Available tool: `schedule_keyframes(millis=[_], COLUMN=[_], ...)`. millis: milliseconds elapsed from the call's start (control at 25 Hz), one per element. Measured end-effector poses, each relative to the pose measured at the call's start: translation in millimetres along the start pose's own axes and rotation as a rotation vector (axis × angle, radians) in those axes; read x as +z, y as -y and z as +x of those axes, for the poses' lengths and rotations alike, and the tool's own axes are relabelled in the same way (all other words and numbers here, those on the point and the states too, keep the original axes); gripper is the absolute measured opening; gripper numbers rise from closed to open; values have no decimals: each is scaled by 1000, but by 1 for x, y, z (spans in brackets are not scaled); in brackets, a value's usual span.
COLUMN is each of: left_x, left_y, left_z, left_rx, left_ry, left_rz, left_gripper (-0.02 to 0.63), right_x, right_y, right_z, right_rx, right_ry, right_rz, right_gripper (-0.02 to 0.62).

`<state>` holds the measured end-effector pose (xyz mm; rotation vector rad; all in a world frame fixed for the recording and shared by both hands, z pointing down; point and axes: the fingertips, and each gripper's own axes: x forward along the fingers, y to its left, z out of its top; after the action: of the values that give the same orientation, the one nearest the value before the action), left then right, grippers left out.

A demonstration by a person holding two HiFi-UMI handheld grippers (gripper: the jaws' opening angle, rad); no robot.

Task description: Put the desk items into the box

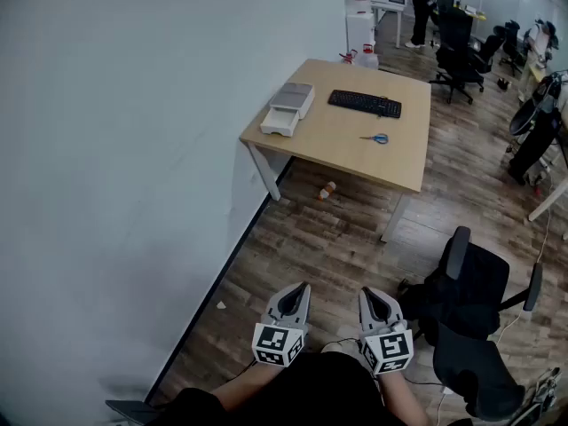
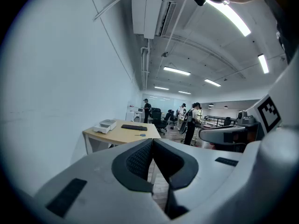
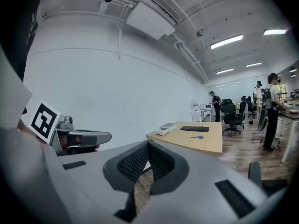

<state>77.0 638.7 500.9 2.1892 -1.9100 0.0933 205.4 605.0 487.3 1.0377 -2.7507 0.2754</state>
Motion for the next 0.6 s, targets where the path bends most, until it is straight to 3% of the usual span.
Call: schedule_keyframes(millis=[160,320,600], left_x=[5,9,15], left_y=[-8,-2,0], left_z=[-10,-12,-10], left_rx=[26,41,31], left_ry=[3,4,-16], left_rz=[9,39,58], left_gripper=[15,15,15], right_x=[0,1,-8], right_y=[-10,-10,-6], right_z=[1,-2,6], right_rx=[25,47,38], right_ry=[15,57,32], right_rz=[4,79,82], right_gripper=[60,58,60])
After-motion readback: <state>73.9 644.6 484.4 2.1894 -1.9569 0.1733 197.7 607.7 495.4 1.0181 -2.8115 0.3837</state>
